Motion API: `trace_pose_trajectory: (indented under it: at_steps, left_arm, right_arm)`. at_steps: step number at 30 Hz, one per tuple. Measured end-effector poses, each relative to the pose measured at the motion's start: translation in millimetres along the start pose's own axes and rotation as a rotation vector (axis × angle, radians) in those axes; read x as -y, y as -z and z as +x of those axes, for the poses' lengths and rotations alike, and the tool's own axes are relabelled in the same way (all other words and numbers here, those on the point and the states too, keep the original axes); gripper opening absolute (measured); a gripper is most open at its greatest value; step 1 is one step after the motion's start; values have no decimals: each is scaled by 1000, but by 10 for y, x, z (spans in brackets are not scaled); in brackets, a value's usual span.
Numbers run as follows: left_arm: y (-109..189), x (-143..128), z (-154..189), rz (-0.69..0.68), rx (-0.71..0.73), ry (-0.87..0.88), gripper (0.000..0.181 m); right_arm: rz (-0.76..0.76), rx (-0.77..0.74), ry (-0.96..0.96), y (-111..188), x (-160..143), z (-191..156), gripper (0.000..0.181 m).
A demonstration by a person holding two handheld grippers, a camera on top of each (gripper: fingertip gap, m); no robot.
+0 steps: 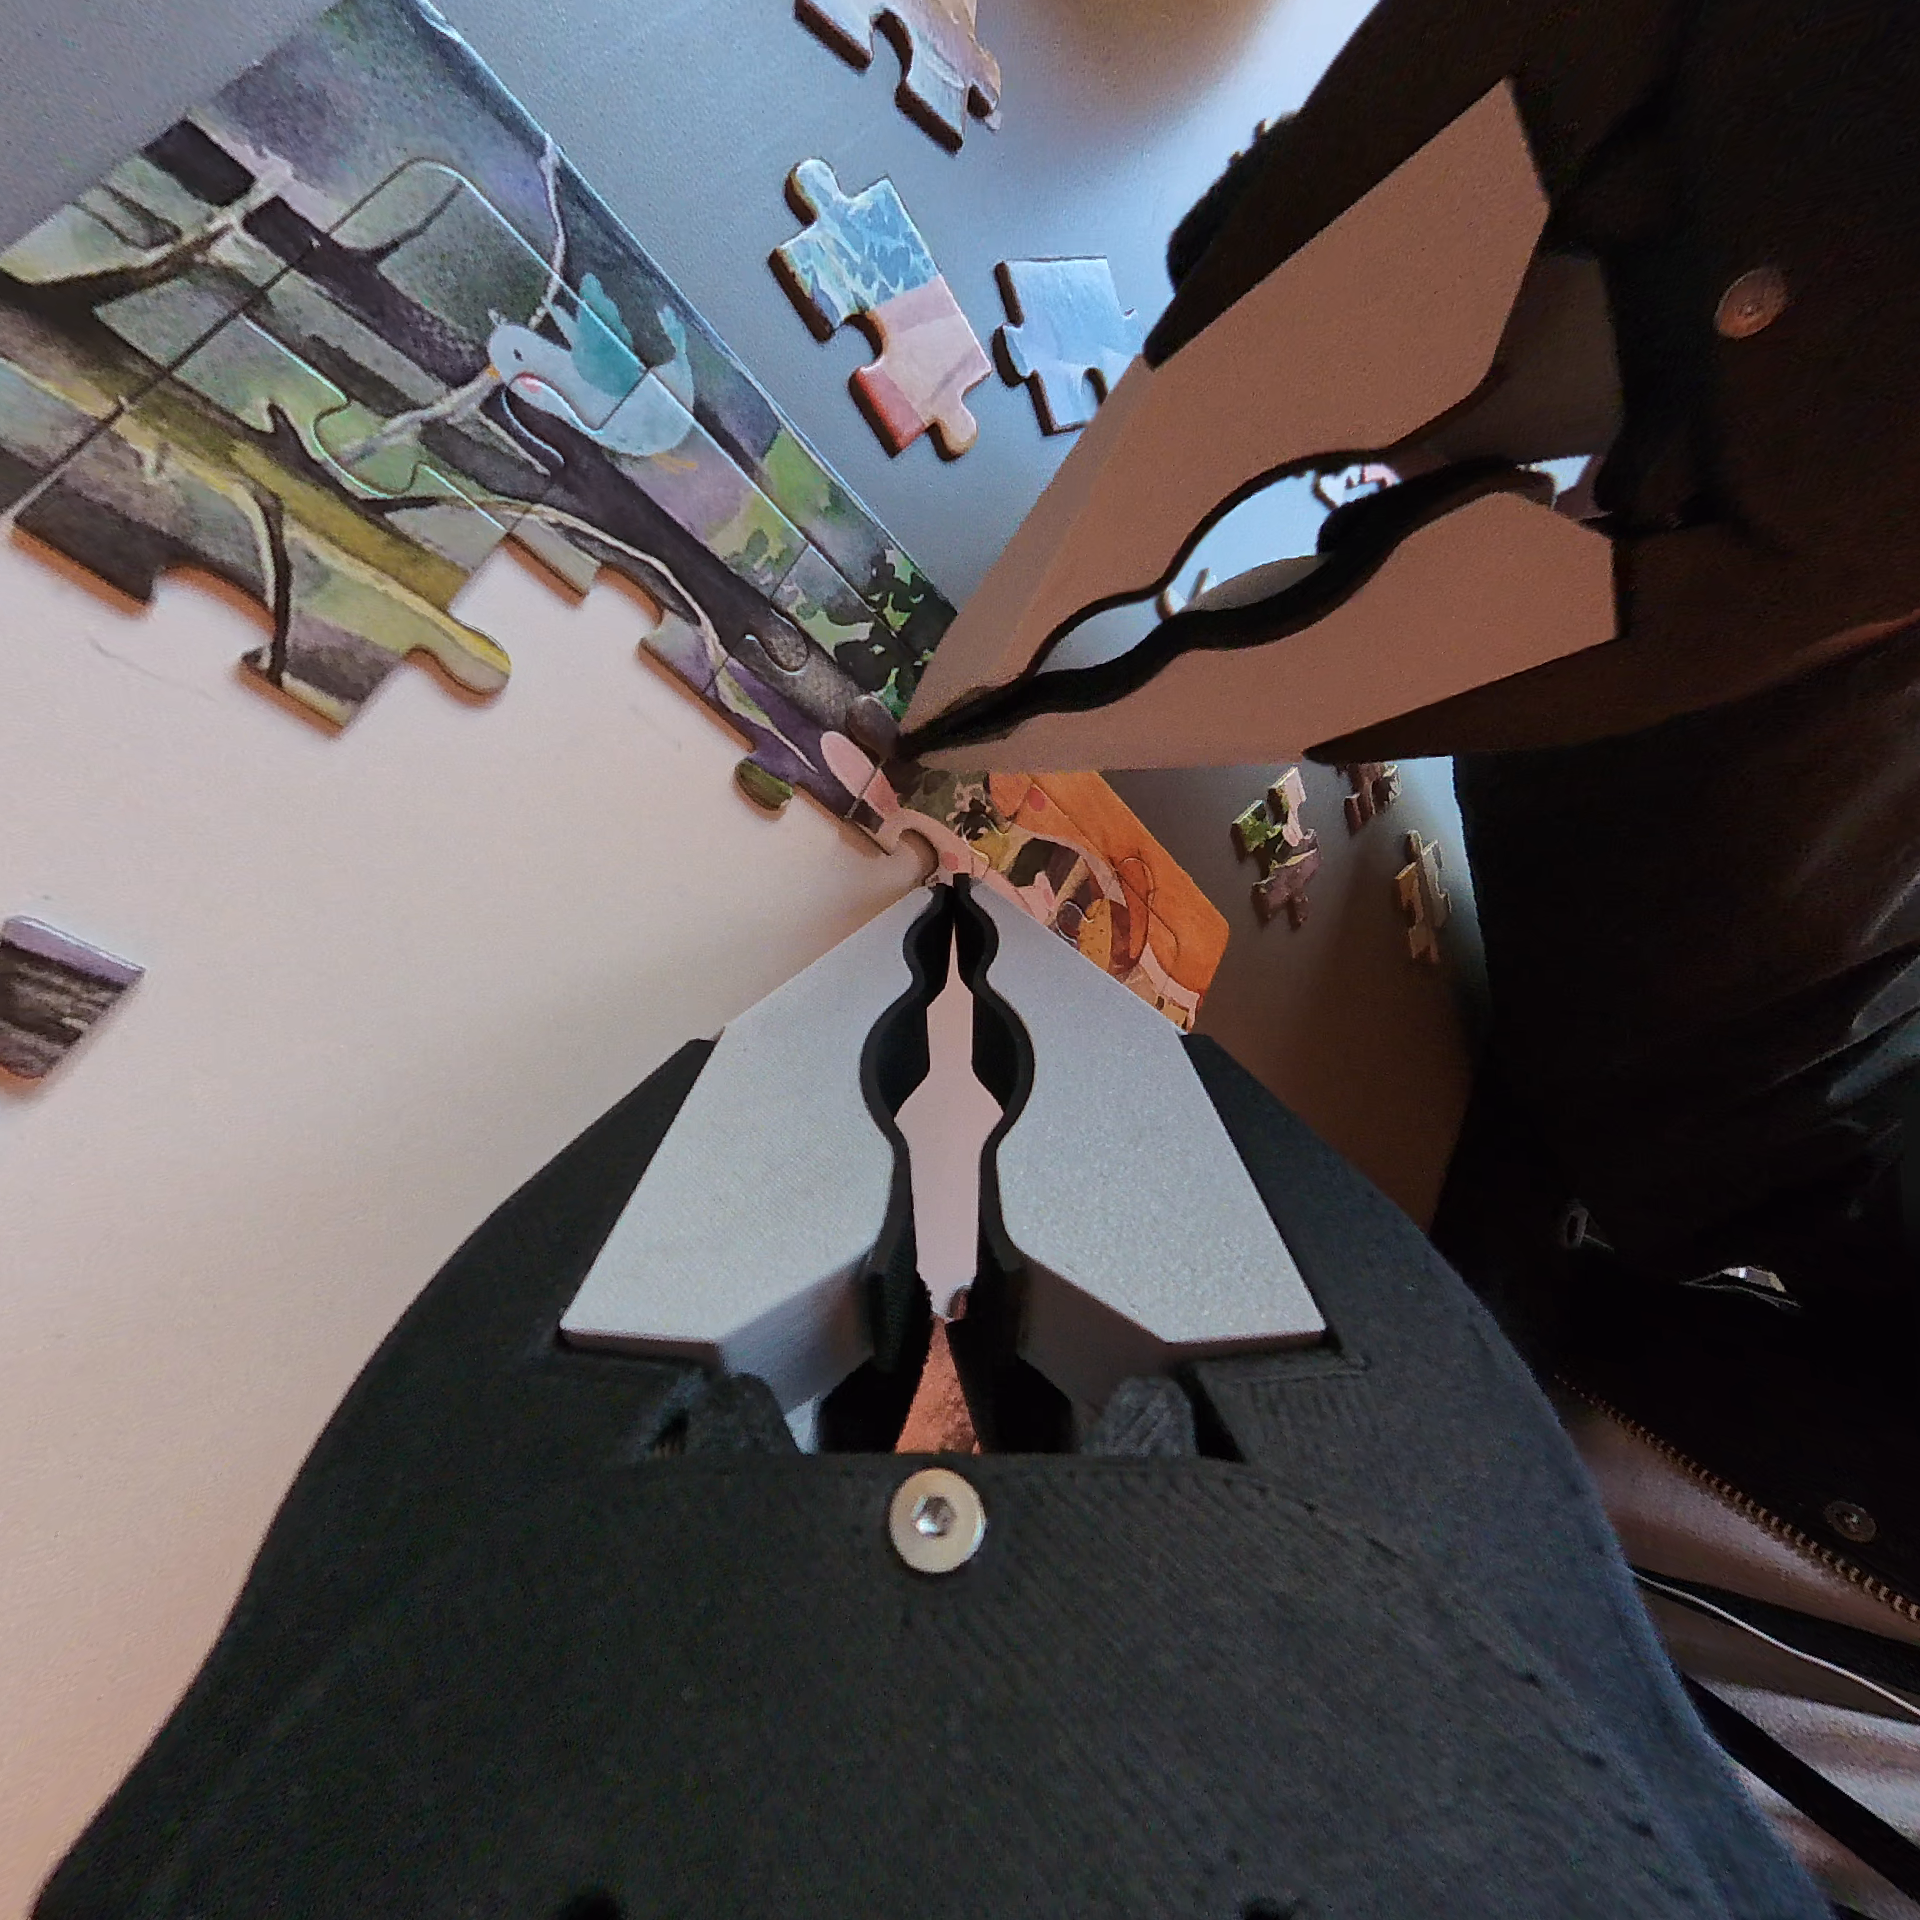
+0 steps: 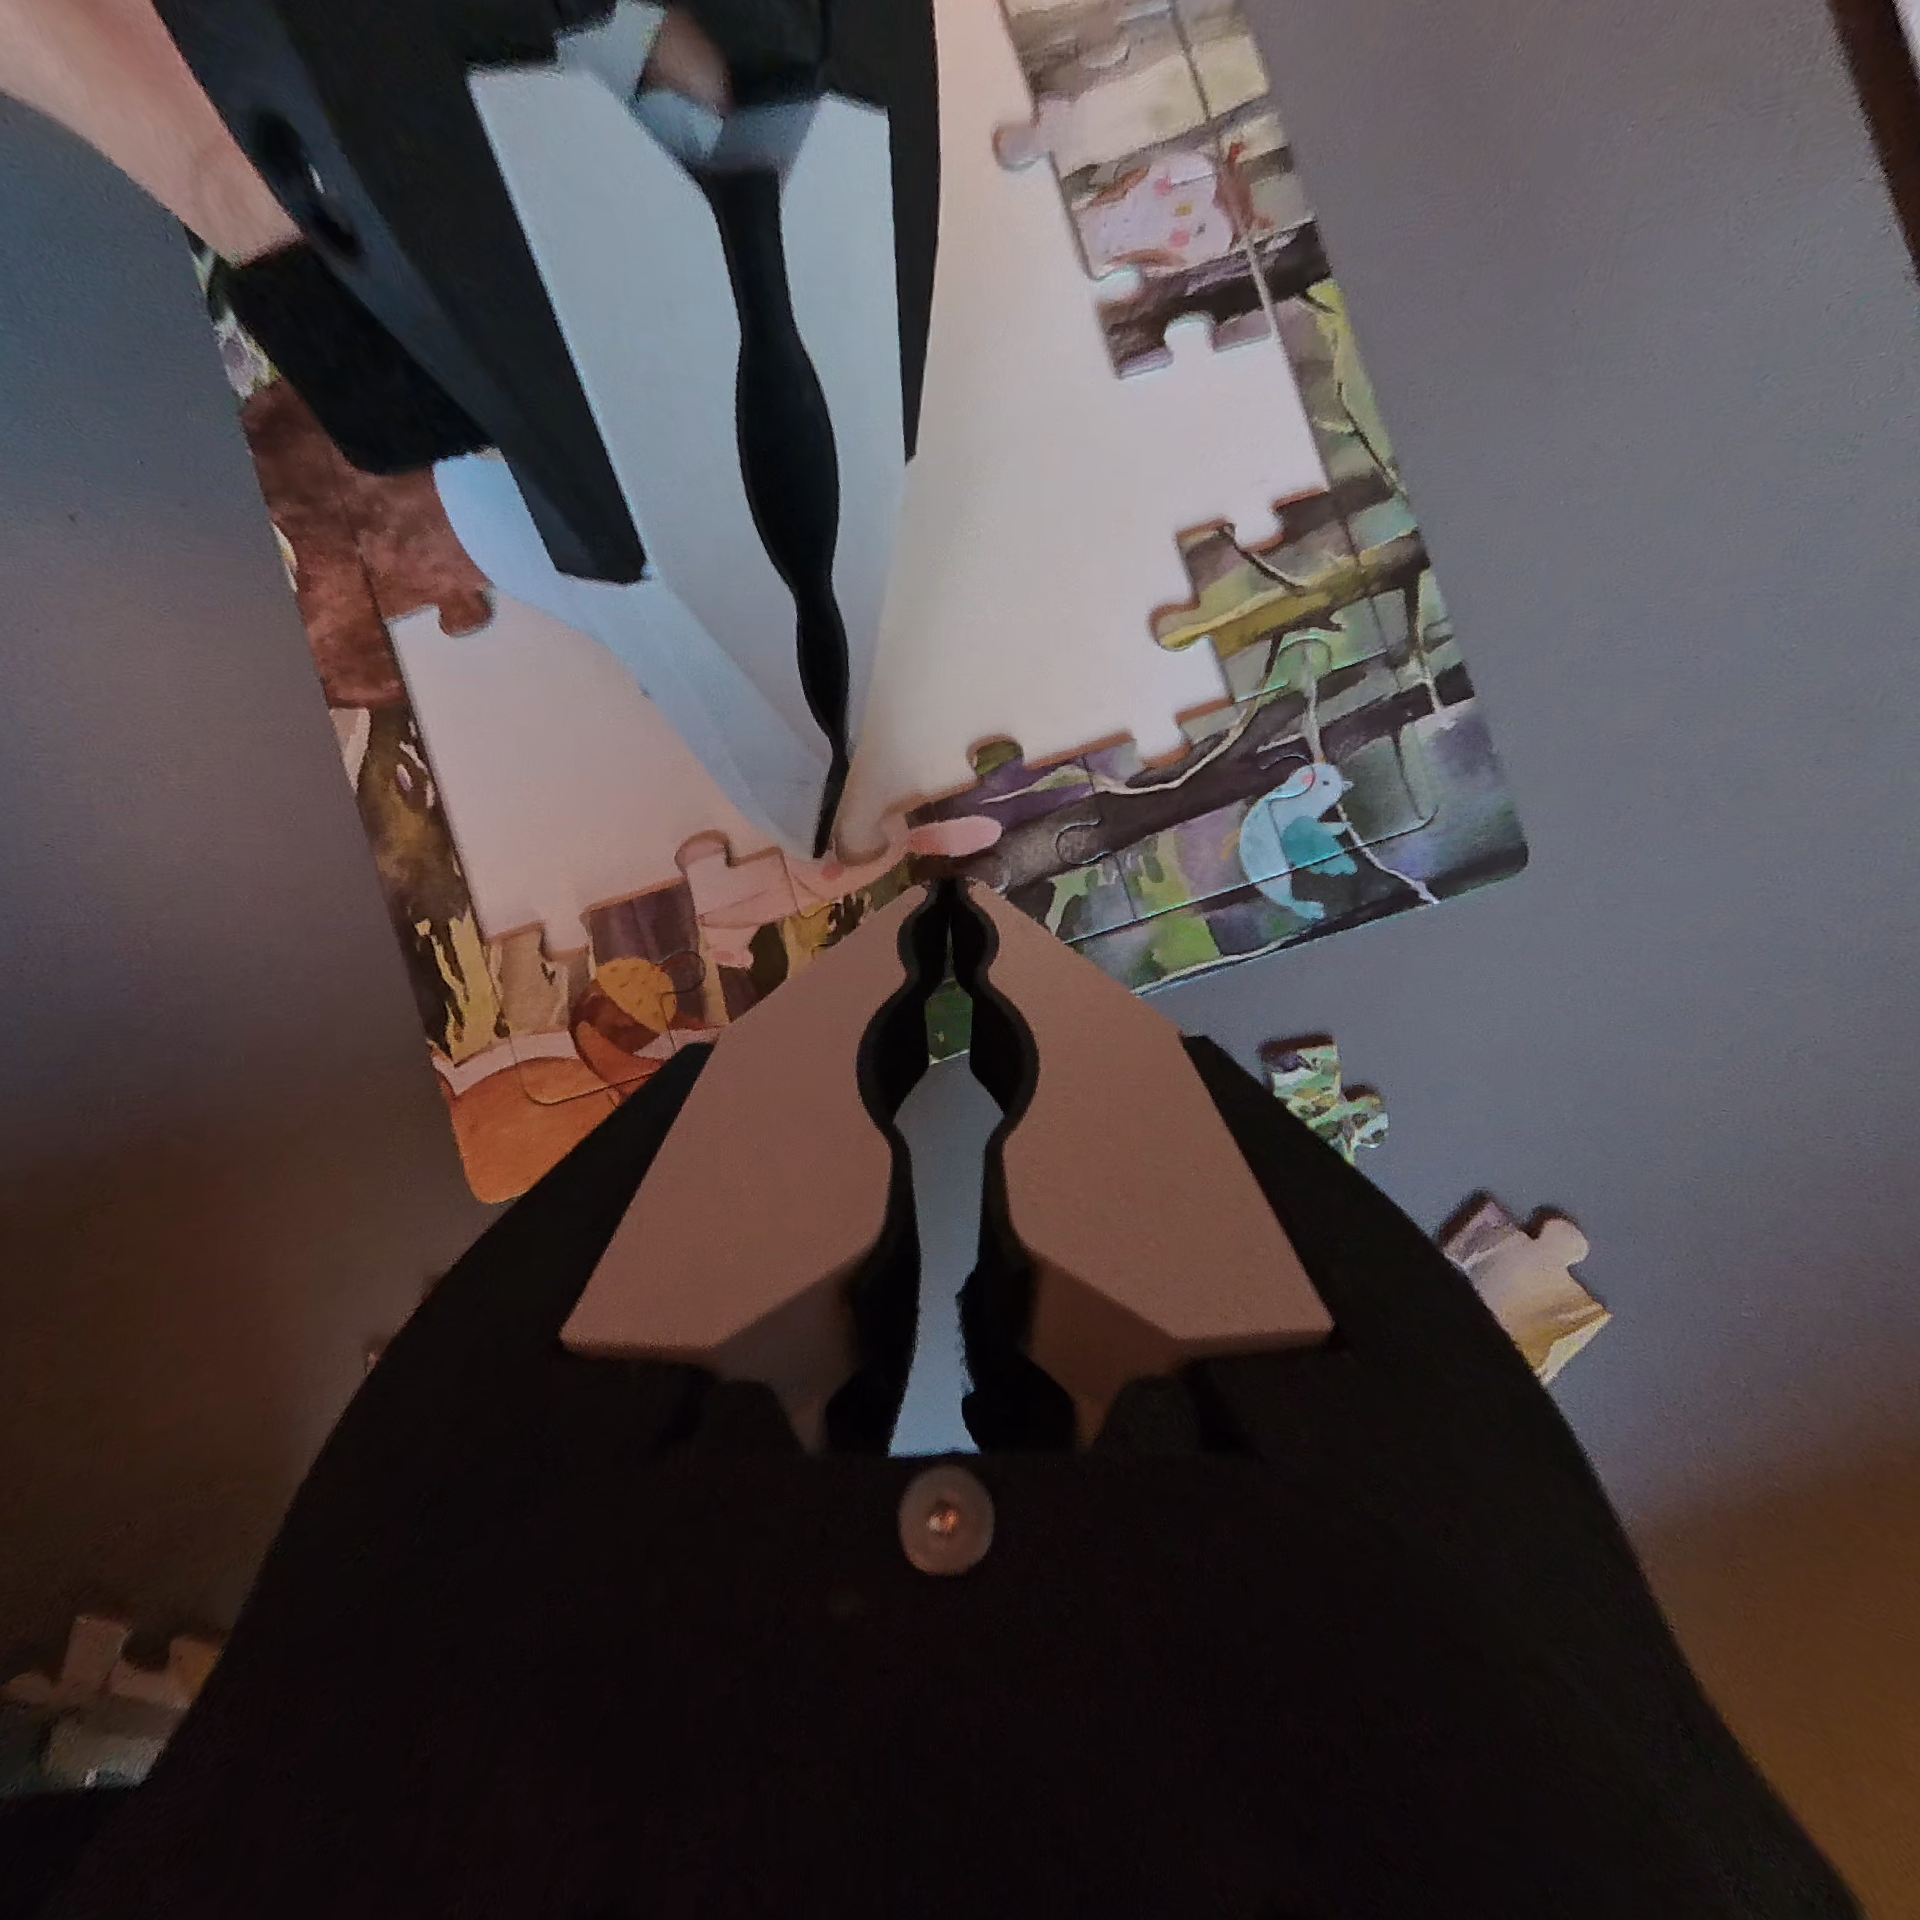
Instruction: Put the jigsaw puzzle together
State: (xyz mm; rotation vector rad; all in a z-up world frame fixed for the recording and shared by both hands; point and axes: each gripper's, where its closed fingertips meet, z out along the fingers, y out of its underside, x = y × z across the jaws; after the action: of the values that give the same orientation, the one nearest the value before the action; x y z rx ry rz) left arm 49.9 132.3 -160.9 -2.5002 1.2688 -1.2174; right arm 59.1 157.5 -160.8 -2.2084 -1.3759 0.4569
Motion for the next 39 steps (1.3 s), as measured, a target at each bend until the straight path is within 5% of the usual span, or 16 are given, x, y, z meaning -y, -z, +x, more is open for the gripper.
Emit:
trace_pose_trajectory:
  at_steps: [39]
  left_arm:
    - [183,83,-19,55,-38,22,0]
  right_arm:
    - [-80,-41,-111,-15,-25,82,0]
